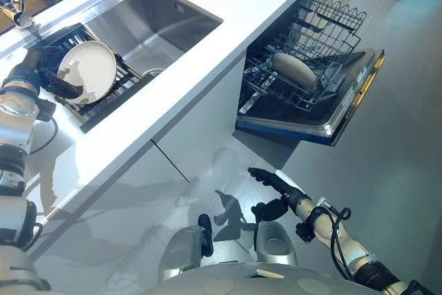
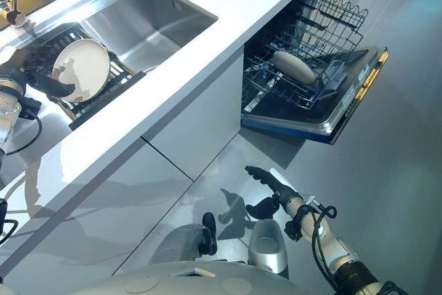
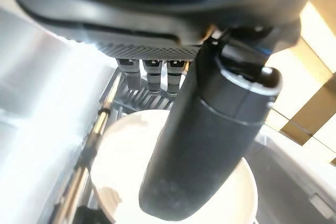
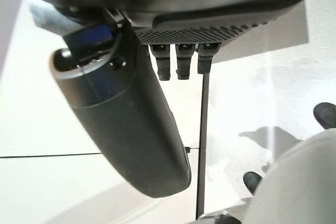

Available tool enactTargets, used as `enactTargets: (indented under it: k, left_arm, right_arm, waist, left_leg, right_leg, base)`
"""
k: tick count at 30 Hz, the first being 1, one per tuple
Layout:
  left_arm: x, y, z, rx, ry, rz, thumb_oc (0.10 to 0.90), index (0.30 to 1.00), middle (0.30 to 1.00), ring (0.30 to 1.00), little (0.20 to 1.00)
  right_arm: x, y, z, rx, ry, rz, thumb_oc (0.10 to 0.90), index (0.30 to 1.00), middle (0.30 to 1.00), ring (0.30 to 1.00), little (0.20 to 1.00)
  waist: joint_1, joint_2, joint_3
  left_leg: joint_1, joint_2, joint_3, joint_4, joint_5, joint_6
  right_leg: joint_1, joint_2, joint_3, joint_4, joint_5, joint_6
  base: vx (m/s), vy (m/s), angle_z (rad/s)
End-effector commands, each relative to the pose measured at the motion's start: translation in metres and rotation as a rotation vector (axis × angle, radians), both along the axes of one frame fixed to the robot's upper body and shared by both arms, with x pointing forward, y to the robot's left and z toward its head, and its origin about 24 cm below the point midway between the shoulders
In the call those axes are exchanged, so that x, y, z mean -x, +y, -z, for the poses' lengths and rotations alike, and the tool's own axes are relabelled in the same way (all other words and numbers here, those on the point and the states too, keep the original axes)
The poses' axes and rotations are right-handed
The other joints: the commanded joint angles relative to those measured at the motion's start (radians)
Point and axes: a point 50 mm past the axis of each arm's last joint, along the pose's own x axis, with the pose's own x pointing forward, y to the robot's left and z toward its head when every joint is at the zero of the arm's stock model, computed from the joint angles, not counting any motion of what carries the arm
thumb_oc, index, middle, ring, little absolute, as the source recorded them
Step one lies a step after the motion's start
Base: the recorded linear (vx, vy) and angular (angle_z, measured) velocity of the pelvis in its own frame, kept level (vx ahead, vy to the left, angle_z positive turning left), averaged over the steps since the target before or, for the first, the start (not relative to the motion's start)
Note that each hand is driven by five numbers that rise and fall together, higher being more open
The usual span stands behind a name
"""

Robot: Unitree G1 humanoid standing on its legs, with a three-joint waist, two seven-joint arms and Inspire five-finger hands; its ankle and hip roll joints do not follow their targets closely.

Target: Pick up plates and place into dishwasher.

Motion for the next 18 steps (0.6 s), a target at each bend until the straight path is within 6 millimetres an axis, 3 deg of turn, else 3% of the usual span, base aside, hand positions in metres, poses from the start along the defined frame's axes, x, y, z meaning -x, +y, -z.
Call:
enactTargets:
  k: [1,6,12,15,17,18]
  left_arm:
    - [0.005,-0.005,-0.066,-0.117,-0.285,0.062,0.8,0.9,0.9,0.9,0.9]
    - [0.006,-0.009,-0.079,-0.144,-0.375,0.065,0.8,0.9,0.9,0.9,0.9]
    - [0.005,-0.018,-0.087,-0.181,-0.415,0.079,0.8,0.9,0.9,0.9,0.9]
    - [0.004,-0.019,-0.085,-0.182,-0.406,0.069,0.8,0.9,0.9,0.9,0.9]
    - [0.007,-0.017,-0.08,-0.192,-0.399,0.058,0.8,0.9,0.9,0.9,0.9]
    - [0.009,-0.016,-0.079,-0.193,-0.4,0.056,0.8,0.9,0.9,0.9,0.9]
  right_arm:
    - [-0.008,0.016,-0.019,-0.104,-0.116,-0.036,0.8,0.9,0.9,0.9,0.9]
    - [-0.008,0.021,-0.018,-0.117,-0.117,-0.048,0.8,0.9,0.9,0.9,0.9]
    - [-0.01,0.025,-0.018,-0.148,-0.12,-0.036,0.8,0.9,0.9,0.9,0.9]
    - [-0.014,0.022,-0.022,-0.151,-0.13,-0.04,0.8,0.9,0.9,0.9,0.9]
    - [-0.016,0.019,-0.024,-0.151,-0.131,-0.042,0.8,0.9,0.9,0.9,0.9]
    - [-0.017,0.018,-0.025,-0.151,-0.132,-0.043,0.8,0.9,0.9,0.9,0.9]
  waist:
    - [0.006,0.059,-0.147]
    - [0.014,0.054,-0.158]
    - [0.016,0.054,-0.176]
    - [0.008,0.043,-0.179]
    - [0.01,0.022,-0.172]
    - [0.015,0.016,-0.166]
  left_leg:
    - [0.177,-0.058,0.035,-0.237,-0.037,0.009]
    - [0.176,-0.045,0.038,-0.239,-0.034,0.003]
    - [0.178,0.0,0.036,-0.239,-0.024,-0.014]
    - [0.157,0.023,0.037,-0.161,-0.046,-0.035]
    - [0.117,0.037,0.041,-0.025,-0.07,-0.045]
    - [0.094,0.043,0.035,0.029,-0.045,-0.052]
  right_leg:
    - [-0.045,-0.017,0.002,0.096,0.033,0.058]
    - [-0.014,-0.008,-0.019,0.086,-0.007,0.054]
    - [0.034,0.046,-0.034,0.053,-0.116,0.027]
    - [0.055,0.069,-0.019,0.033,-0.135,-0.005]
    - [0.059,0.07,-0.021,0.028,-0.136,-0.031]
    - [0.062,0.071,-0.024,0.028,-0.135,-0.041]
  base:
    - [-0.03,-0.152,0.17]
    - [-0.03,-0.159,0.14]
    - [-0.02,-0.26,0.08]
    - [0.02,-0.321,0.14]
    - [0.02,-0.239,0.11]
    - [0.01,-0.204,0.0]
